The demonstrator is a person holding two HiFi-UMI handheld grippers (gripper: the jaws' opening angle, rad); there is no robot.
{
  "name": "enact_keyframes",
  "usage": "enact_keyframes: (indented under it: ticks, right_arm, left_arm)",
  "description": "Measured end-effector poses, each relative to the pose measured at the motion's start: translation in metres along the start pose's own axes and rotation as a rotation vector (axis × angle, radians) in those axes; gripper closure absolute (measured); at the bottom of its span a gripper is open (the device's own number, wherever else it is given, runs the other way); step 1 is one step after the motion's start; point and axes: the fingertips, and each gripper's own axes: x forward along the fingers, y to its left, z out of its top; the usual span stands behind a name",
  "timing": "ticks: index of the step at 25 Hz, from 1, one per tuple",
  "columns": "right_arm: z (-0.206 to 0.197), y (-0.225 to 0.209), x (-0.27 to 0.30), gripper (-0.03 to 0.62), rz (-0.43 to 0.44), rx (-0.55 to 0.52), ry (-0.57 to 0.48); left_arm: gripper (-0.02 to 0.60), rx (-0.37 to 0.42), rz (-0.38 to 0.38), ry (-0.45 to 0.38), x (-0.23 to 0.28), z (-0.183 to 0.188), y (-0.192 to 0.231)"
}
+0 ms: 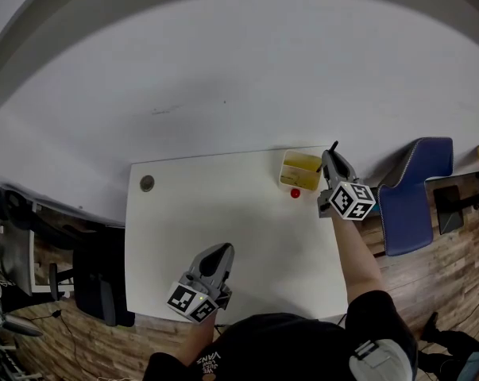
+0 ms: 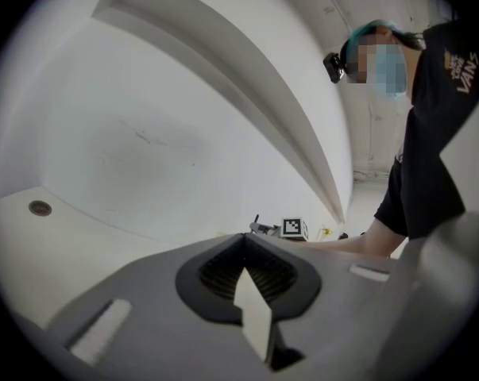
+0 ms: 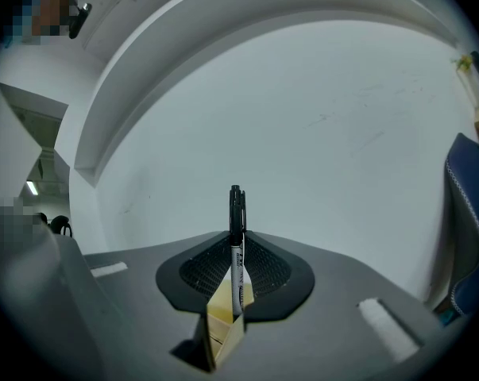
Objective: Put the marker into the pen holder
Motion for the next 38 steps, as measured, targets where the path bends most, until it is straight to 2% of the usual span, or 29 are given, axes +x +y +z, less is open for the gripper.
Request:
enact_keyframes:
  ticks: [21,38]
  right_arm:
    - [-0.042,0.008,-0.012,0.543,0.005,-0.109,0.152]
    - [-0.056,0.010,-0.019,0.533,0.013,-0.083,0.200]
  left_arm:
    - [0.541,-0.004,-0.008,0.018,0.000,-0.010,-0.001]
    - [0.540,-0.009,-0.007,0.015,-0.006,-0.011,-0.005]
